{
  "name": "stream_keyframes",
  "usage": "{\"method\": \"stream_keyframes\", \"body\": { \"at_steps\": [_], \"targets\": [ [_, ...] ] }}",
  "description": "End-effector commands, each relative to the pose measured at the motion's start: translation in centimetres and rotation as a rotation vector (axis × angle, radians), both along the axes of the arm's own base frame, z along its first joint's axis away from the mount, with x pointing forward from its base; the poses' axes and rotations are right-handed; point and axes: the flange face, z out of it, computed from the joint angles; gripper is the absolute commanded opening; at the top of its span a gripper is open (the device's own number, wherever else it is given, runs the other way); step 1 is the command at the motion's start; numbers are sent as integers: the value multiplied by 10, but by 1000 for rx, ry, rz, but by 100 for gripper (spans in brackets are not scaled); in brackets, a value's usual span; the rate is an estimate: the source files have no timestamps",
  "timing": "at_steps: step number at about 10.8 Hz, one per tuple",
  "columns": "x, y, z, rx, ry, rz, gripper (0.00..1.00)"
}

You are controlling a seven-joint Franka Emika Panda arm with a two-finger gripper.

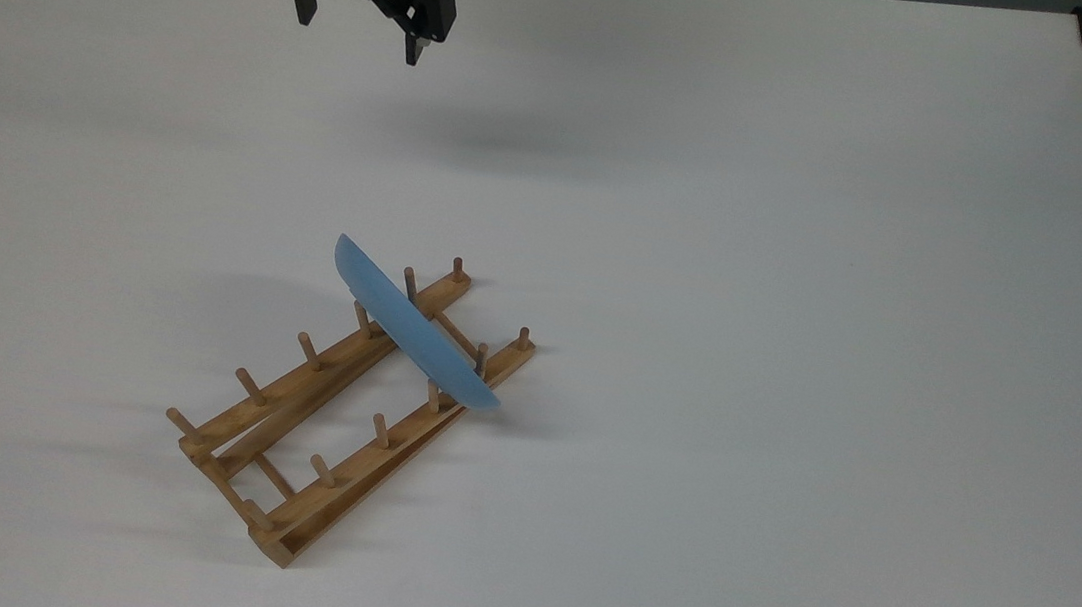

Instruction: Pick plate from plate rack

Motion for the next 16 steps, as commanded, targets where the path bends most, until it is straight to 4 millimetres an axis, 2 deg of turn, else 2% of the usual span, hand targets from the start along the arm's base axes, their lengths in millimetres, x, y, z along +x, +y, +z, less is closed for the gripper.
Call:
{"method": "stream_keyframes", "body": {
  "at_steps": [1, 7, 10, 12, 15, 16],
  "targets": [
    [-1, 1, 2, 9, 21, -8, 100],
    [0, 1, 3, 9, 15, -8, 100],
    [15, -5, 7, -71, -83, 21, 100],
    [24, -8, 7, -149, -122, 131, 100],
    [42, -6, 27, -188, -299, 293, 100],
    [53, -2, 22, -205, -340, 363, 100]
  ]
}}
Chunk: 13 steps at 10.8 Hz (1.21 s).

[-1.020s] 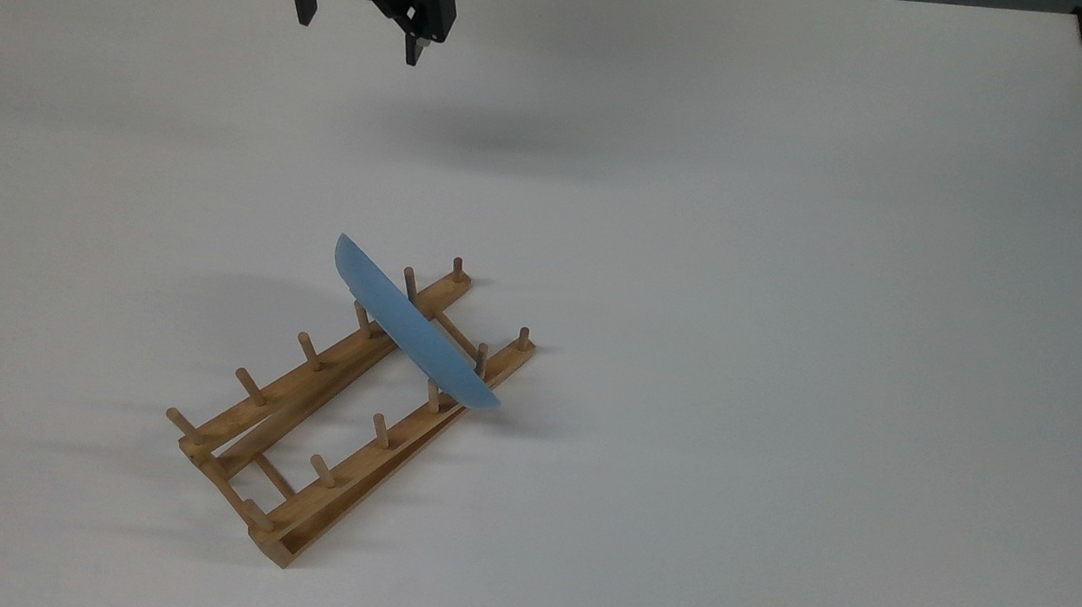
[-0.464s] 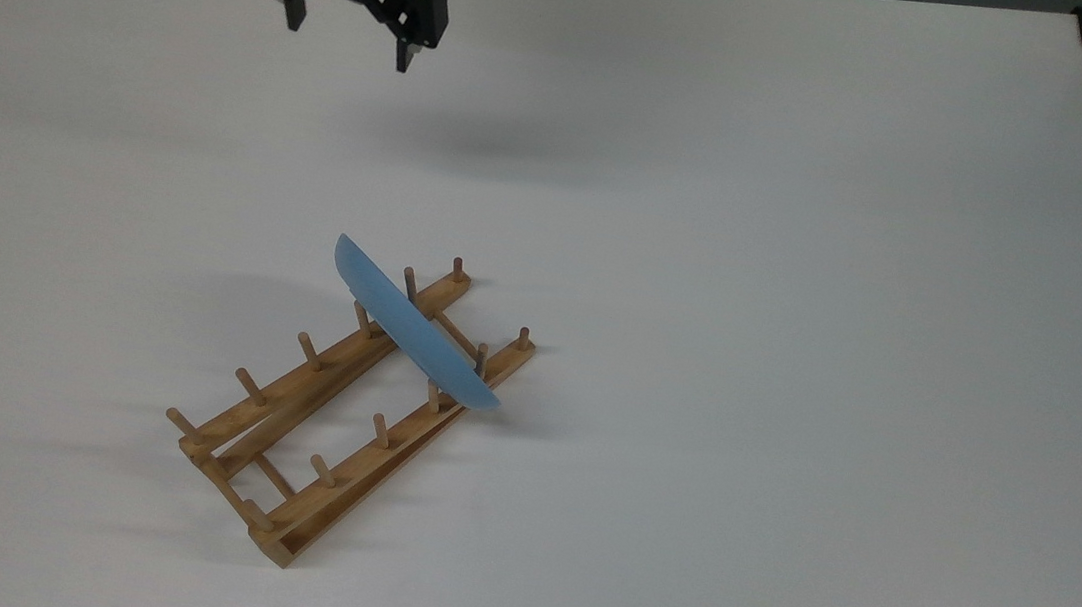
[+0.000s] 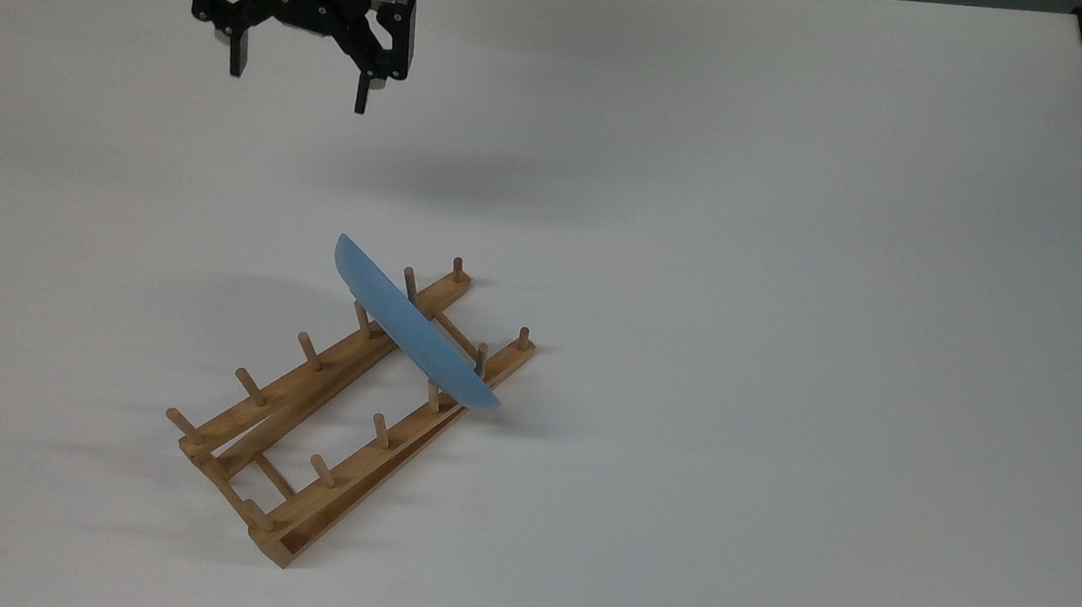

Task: Pick plate from plate rack
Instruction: 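Lower the open gripper onto the rim of the blue plate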

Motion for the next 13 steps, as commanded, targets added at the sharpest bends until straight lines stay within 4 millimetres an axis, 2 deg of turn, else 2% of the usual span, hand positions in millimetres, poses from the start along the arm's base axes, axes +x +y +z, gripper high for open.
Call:
{"method": "stream_keyframes", "body": {
  "at_steps": [1, 3, 6, 8, 13],
  "targets": [
    [27, 12, -6, -67, -102, 191, 95],
    [39, 28, -23, -144, -102, 279, 78],
    [51, 49, -43, -180, -116, 334, 72],
    [55, 55, -53, -191, -106, 349, 68],
    [66, 66, -79, -291, -113, 393, 42]
  ]
}}
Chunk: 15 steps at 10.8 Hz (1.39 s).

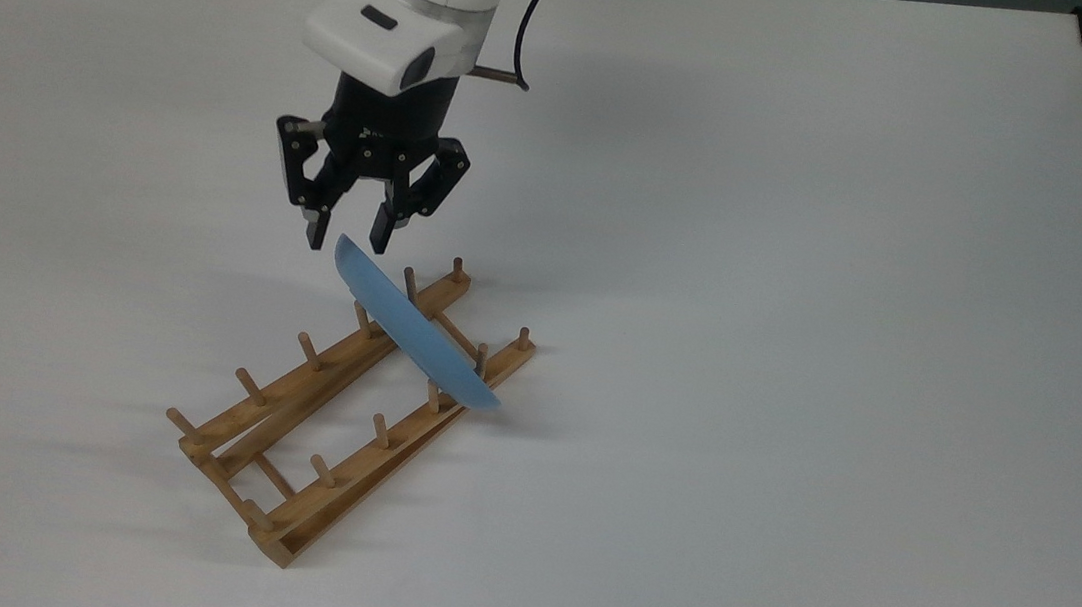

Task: Pick plate from plate rack
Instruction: 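Lower the open gripper onto the rim of the blue plate, then close the gripper on the blue plate's rim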

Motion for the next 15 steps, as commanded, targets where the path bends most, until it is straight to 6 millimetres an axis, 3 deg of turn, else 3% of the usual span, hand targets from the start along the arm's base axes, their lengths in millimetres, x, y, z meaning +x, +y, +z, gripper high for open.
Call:
{"method": "stream_keyframes", "body": {
  "at_steps": [1, 2, 5, 8, 10, 12, 14, 15],
  "targets": [
    [10, 7, -14, -69, -41, 18, 38],
    [10, 14, -15, -76, -50, 27, 34],
    [10, 18, -15, -111, -53, 50, 0],
    [9, 18, -7, -112, -65, 51, 0],
    [14, 14, 40, -93, -153, 27, 0],
    [12, 8, 72, -59, -225, -33, 0],
    [12, 5, 75, 8, -259, -116, 0],
    [13, 6, 89, 105, -294, -182, 0]
  ]
}}
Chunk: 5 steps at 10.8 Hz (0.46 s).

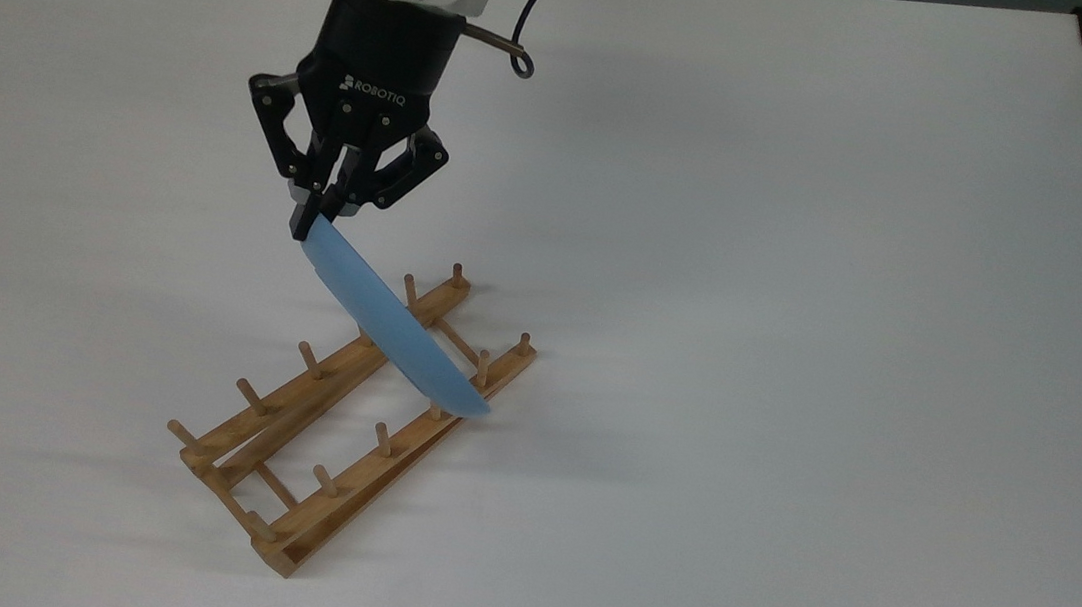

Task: Pick plate from plate rack
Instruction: 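Lift the blue plate up and out of the wooden rack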

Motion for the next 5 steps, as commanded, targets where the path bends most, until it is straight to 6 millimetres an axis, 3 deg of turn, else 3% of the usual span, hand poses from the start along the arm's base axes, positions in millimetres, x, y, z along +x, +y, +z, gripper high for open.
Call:
{"method": "stream_keyframes", "body": {
  "at_steps": [1, 2, 4, 5],
  "targets": [
    [-1, 3, 26, 284, -80, -142, 0],
    [-4, 9, 28, 438, -59, -177, 0],
    [-13, 19, 5, 619, 136, -271, 0],
    [-21, 35, -13, 664, 260, -286, 0]
  ]
}}
